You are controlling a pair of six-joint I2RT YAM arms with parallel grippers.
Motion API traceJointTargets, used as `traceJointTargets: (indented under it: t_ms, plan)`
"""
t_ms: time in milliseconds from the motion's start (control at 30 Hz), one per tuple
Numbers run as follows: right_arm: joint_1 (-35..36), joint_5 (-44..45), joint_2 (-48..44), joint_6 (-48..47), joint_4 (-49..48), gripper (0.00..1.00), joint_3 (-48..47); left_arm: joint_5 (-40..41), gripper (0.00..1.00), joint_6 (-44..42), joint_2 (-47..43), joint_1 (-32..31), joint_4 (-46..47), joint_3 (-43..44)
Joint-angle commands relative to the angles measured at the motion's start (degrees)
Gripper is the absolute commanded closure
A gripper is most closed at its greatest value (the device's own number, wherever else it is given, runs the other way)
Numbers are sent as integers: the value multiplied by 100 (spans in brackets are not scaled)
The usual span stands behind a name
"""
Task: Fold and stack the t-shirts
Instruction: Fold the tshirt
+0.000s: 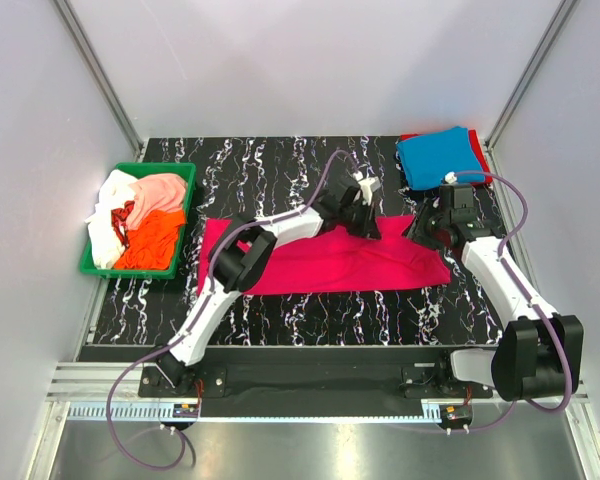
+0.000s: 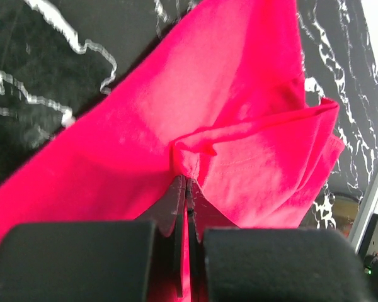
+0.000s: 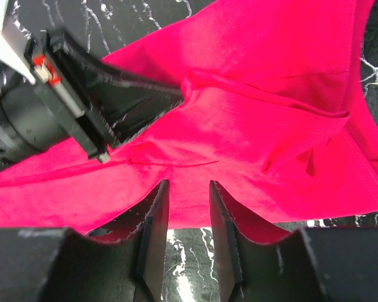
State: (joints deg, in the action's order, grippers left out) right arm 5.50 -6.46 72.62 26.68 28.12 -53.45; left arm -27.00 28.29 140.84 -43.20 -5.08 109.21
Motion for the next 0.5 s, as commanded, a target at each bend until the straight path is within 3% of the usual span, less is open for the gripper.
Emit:
traceJointTargets:
  t_ms: [0, 200, 467]
  plan:
    - [-49, 346, 24, 101, -166, 61, -7, 184, 100, 141, -740, -13, 402, -556]
    - [-172, 611, 358, 136, -184, 61, -192, 968, 100, 1116, -1803, 5, 1931, -2226]
    - [-426, 962, 630, 110, -193, 62, -192, 987, 100, 1073, -1937, 22, 1800, -2220]
